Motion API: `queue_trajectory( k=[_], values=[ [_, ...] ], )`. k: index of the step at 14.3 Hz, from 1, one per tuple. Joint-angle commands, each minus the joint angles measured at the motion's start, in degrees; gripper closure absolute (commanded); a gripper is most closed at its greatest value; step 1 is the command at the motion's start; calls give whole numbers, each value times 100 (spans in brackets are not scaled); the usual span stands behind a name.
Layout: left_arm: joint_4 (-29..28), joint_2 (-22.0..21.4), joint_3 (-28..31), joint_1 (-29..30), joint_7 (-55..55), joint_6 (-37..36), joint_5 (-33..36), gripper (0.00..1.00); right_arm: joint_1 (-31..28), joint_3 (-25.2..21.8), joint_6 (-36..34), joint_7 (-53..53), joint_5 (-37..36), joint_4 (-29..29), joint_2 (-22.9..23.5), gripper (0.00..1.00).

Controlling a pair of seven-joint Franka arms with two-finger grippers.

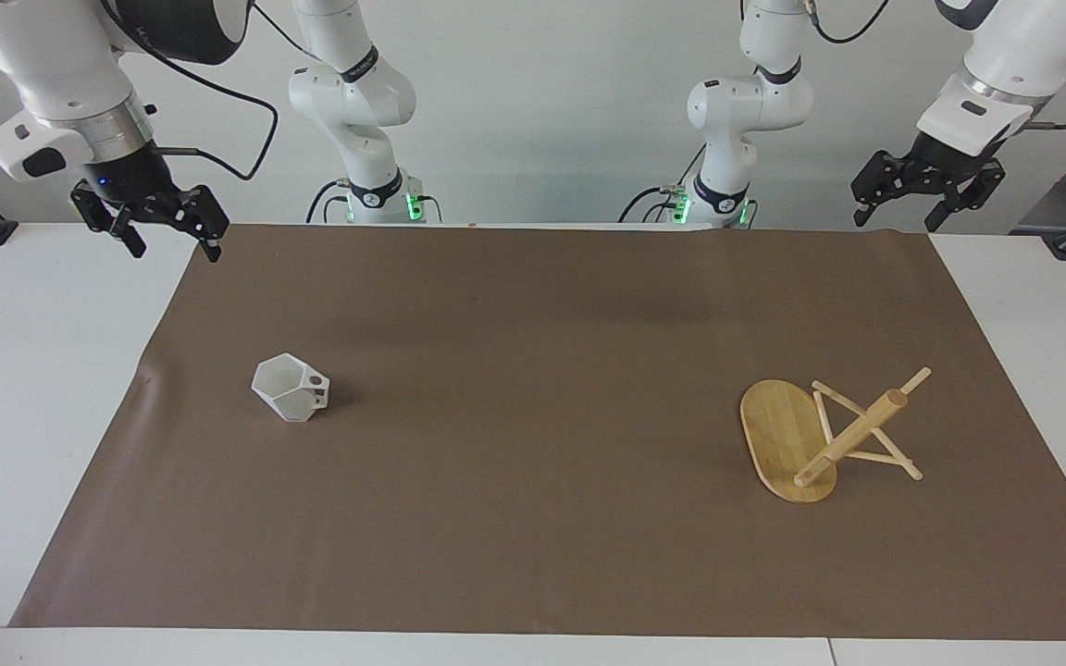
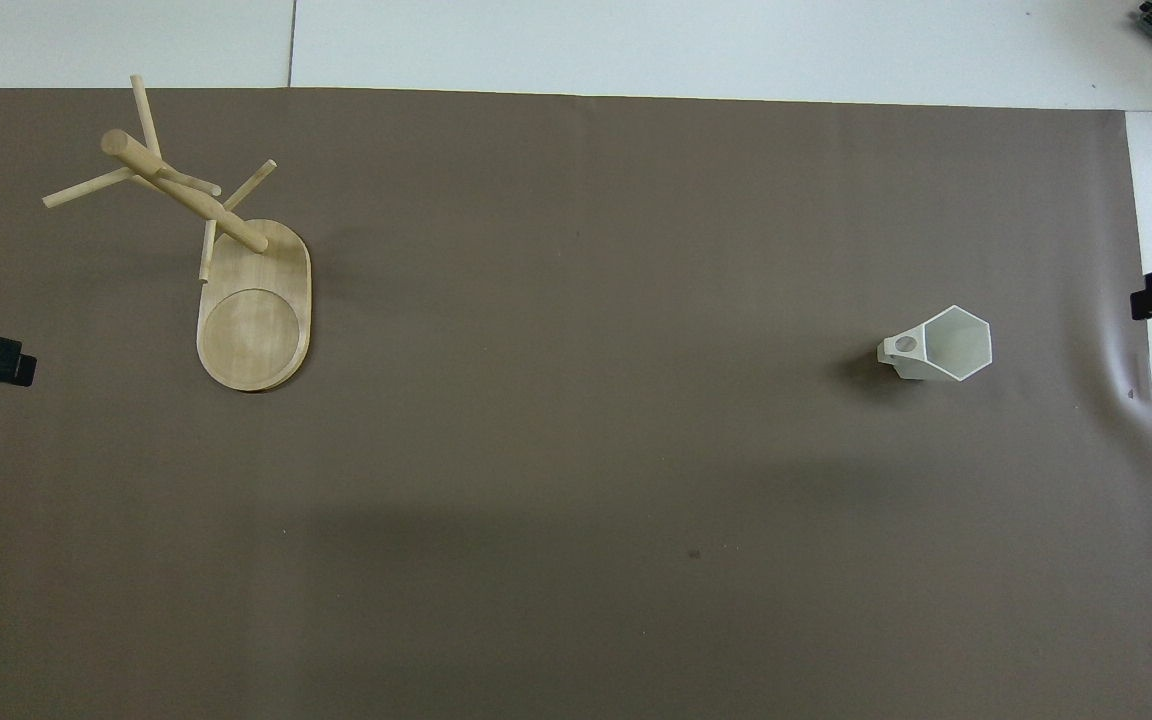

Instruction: Hang cup on rack

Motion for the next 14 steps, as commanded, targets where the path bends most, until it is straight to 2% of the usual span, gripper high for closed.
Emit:
queue_trajectory(
  k=[1, 8, 14],
  values=[
    [-85, -114, -38, 54, 13, -60, 20, 0, -50, 54, -49, 66, -4, -137, -131, 0],
    [-85, -114, -38, 54, 13, -60, 20, 0, -42, 54, -40, -21, 269, -172, -130, 0],
    [-85, -114, -38, 54, 13, -60, 20, 0, -86, 46, 687, -286, 462, -979, -210, 0]
  ],
)
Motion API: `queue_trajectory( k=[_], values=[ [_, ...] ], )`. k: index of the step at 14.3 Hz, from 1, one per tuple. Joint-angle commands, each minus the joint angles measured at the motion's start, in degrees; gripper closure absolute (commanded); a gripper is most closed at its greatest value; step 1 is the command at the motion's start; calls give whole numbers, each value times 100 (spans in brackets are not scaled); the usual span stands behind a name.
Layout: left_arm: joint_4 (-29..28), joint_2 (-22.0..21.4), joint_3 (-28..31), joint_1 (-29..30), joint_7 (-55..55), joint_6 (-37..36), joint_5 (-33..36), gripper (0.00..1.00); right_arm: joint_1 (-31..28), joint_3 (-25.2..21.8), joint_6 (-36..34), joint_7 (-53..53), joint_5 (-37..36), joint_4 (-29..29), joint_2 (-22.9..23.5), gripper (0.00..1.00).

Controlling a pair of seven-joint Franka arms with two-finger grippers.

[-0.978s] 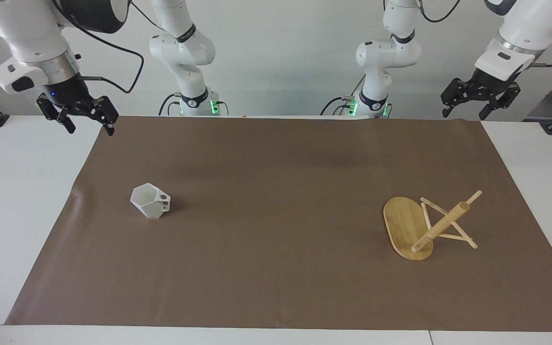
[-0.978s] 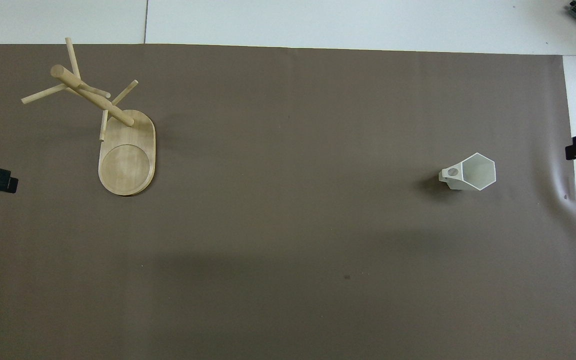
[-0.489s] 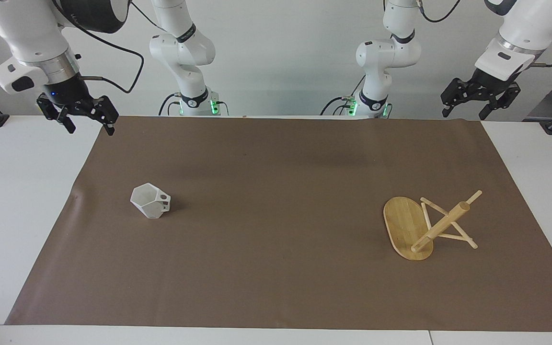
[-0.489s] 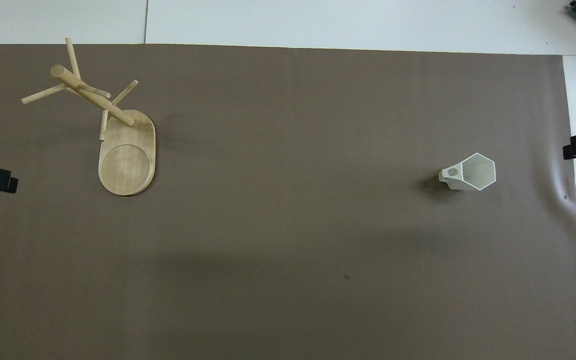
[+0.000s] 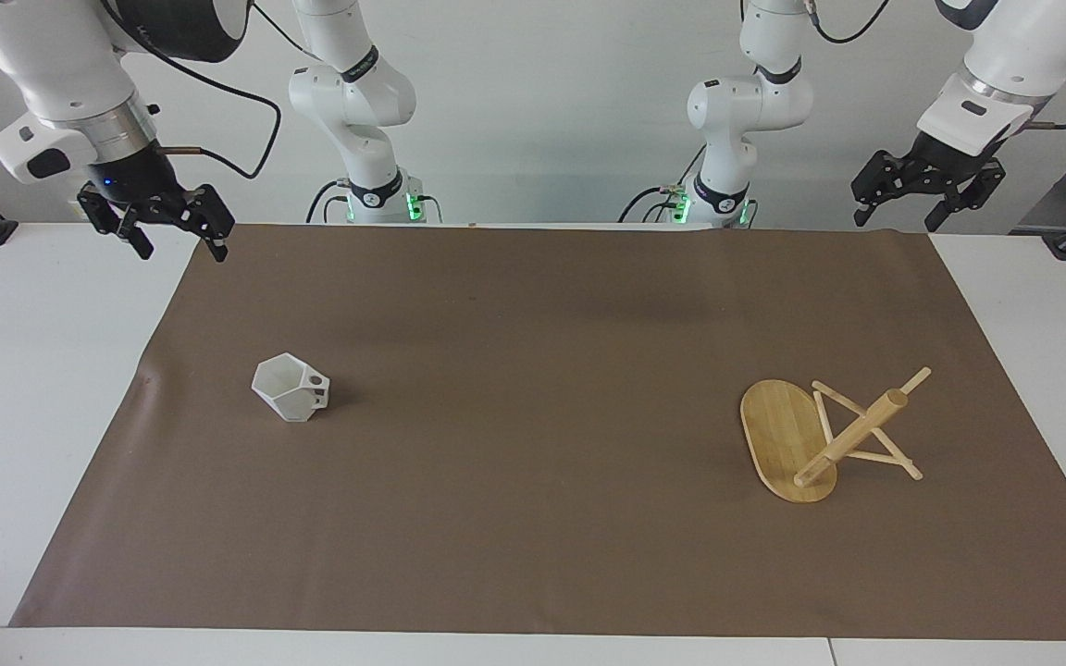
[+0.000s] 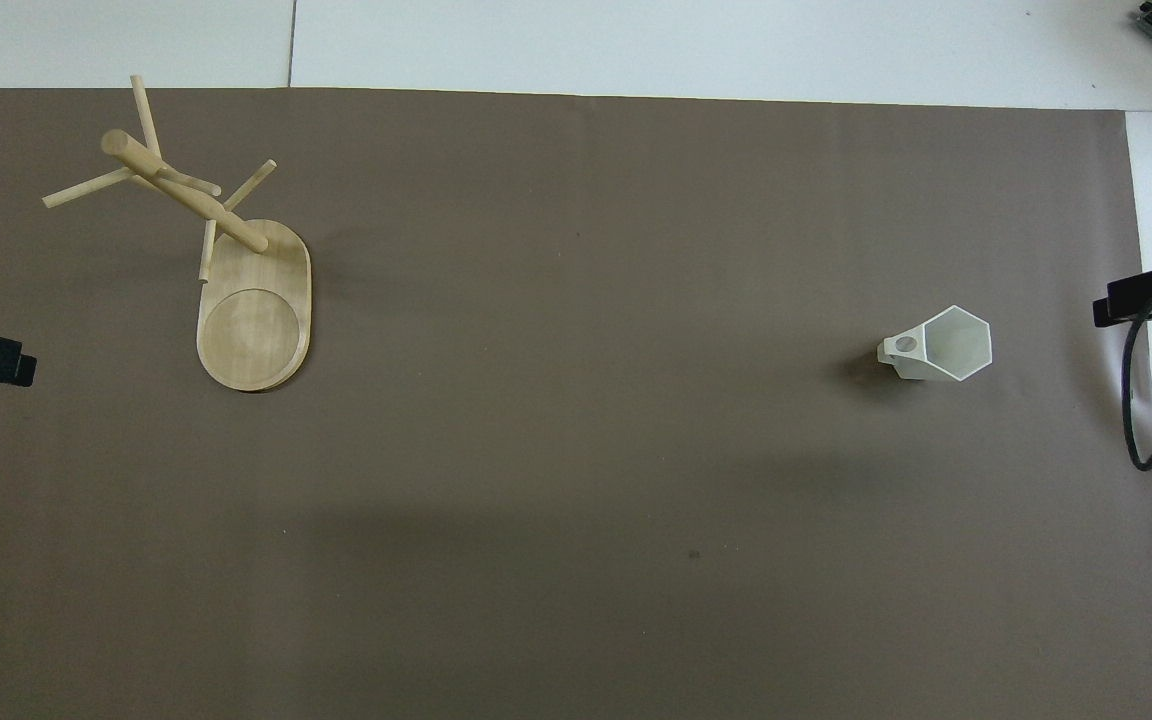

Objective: Hang cup on rack
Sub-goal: 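Reach the right gripper toward the white cup's handle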

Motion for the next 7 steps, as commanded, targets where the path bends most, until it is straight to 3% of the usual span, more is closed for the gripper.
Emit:
queue_trajectory(
  k=[1, 7],
  values=[
    [-85, -114, -38, 54, 13, -68, 20, 0, -84, 33, 651, -165, 116, -781, -195, 0],
    [-85, -114, -38, 54, 13, -68, 20, 0, -84, 15, 2312, -148, 116, -1871, 200, 0]
  ],
)
